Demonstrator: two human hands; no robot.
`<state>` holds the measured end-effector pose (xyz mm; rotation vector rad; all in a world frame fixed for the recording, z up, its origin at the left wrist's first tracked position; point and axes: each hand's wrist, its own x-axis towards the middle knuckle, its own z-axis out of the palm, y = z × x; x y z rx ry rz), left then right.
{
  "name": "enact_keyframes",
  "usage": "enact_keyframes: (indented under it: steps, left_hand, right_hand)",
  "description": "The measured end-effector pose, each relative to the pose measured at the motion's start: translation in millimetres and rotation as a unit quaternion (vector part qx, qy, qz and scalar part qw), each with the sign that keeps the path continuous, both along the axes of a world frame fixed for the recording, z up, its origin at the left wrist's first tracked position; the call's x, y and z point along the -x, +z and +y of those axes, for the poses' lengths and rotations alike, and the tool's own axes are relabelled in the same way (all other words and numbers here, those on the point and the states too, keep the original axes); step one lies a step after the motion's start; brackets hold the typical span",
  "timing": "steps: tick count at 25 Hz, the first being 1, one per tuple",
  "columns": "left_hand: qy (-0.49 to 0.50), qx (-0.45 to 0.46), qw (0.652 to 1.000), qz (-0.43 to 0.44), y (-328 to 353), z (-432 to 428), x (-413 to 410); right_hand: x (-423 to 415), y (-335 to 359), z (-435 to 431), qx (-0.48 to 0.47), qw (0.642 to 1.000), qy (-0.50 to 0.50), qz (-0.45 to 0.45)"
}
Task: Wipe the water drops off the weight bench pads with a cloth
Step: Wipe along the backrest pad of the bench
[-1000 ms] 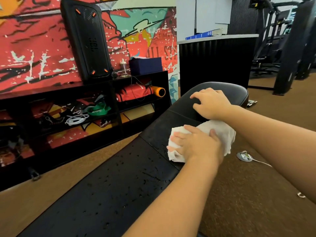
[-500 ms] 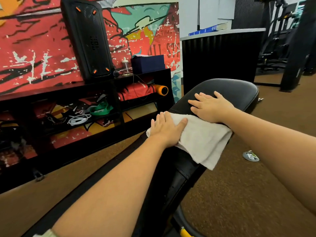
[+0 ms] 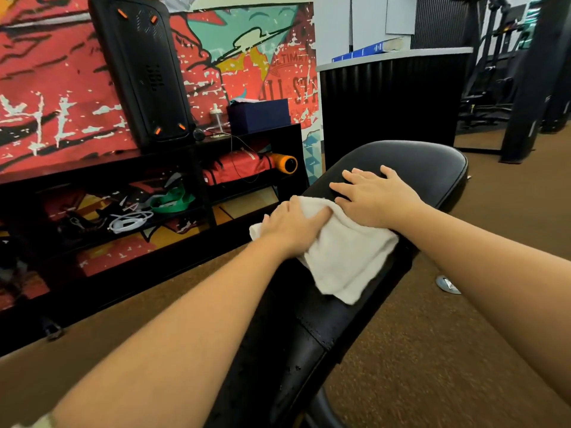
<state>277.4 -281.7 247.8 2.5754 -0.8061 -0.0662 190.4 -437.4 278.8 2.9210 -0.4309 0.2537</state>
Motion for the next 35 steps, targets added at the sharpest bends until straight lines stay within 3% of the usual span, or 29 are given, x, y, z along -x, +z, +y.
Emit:
enact_keyframes:
  steps: [3,7,11,14,18,22,24,27,32,35]
  left_hand:
    - [0.014,0.009,0.997,0.074,8,-3,-21]
    - [0.073,-0.007,0.997,-0.002,-5,-13,11]
    - [-0.024,-0.015,0.999,-0.042,-21,-6,49]
    - [-0.040,0.020,0.998,-0.049,-15,0,11]
    - [0.022,0.057,0.995,0.076,-2,2,-27]
    - [0.151,-0.026,0.987,0.056,1,-30,4]
    - [0.135,-0.055,0.988,0.045,0,-41,25]
    - [0.087,0.007,0.996,0.022,-6,-34,-1]
    - [0.060,0.056,0.991,0.102,-9,9,-46]
    - [0.062,0.032,0.994,0.089,-13,28,-41]
  right_hand:
    - [-1,0,-3,0.001,1.000,-0.004,-0.009]
    - [-3,-1,-3,0.004,1.000,0.001,-0.011]
    - [-5,-2,-6,0.002,1.000,0.009,-0.010]
    - [-4,-2,-7,-0.002,1.000,0.005,-0.014]
    - [-1,-2,-4,-0.012,1.000,0.005,-0.026]
    - [-7,-1,-5,-0.010,1.000,0.002,-0.023]
    - [-10,0,-6,-0.008,1.000,-0.001,-0.010]
    - [-9,-1,-8,-0.009,1.000,0.004,-0.020]
    - [-2,-4,-5,-0.002,0.999,0.002,-0.031]
    - [-2,-1,-3,-0.006,0.999,0.009,-0.030]
